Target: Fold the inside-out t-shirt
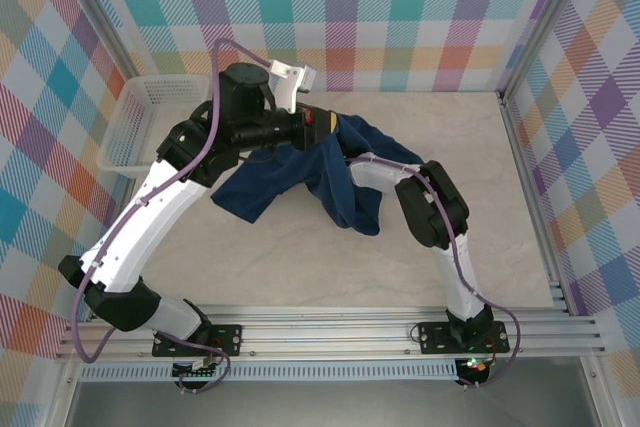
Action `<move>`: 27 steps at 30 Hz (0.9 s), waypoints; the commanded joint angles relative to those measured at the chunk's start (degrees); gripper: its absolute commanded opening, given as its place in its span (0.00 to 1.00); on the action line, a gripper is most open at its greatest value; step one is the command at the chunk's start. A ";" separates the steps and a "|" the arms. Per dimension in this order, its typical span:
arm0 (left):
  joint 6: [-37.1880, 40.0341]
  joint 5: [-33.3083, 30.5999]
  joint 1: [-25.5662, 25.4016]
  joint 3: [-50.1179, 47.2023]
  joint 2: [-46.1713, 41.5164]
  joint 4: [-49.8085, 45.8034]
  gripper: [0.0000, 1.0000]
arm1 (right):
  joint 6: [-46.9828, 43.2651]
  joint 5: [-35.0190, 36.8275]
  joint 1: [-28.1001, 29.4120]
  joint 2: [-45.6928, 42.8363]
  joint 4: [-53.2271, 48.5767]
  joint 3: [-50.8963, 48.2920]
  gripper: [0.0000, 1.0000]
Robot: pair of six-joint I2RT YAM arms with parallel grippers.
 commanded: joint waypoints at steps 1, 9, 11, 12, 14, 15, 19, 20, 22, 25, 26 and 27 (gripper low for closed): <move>2.37 -0.58 0.52 4.74 -1.11 0.03 0.00 | -3.61 0.21 0.25 3.70 -7.44 2.41 0.72; 3.34 0.31 0.82 9.54 -2.23 -0.99 0.00 | -5.67 -0.41 -0.53 5.34 -9.14 5.96 0.79; 3.33 0.80 0.82 9.15 -2.10 -1.45 0.00 | -6.11 -0.57 -0.92 5.84 -9.90 6.71 0.80; 3.40 0.78 0.87 8.84 -2.08 -1.60 0.00 | -6.36 -0.58 -1.06 6.29 -11.09 7.57 0.81; 3.42 0.46 0.89 8.04 -2.19 -1.65 0.00 | -6.77 -0.72 -1.07 7.23 -12.67 8.55 0.80; 3.42 -0.16 0.94 7.93 -2.36 -1.69 0.00 | -6.83 -1.29 -1.12 7.44 -13.12 8.41 0.78; 3.86 -4.76 1.50 8.05 -3.71 -2.39 0.00 | -6.53 -3.90 -1.18 6.92 -12.65 4.62 0.54; 4.02 -6.68 1.75 7.87 -4.27 -2.70 0.00 | -6.41 -4.46 -1.19 6.38 -12.10 3.28 0.49; 4.17 -11.03 2.63 6.35 -5.40 -2.83 0.00 | -6.84 -5.63 -1.26 5.01 -10.86 1.20 0.30; 3.67 -17.47 4.94 1.94 -7.29 -2.31 0.00 | -8.86 -7.26 -1.52 2.82 -10.08 -0.48 0.02; 3.25 -19.09 6.04 0.45 -7.83 -1.93 0.00 | -9.55 -8.02 -1.60 1.72 -9.54 -1.26 0.00; 2.93 -20.43 6.96 -0.71 -8.15 -1.77 0.00 | -10.32 -8.71 -1.61 0.52 -8.97 -2.06 0.00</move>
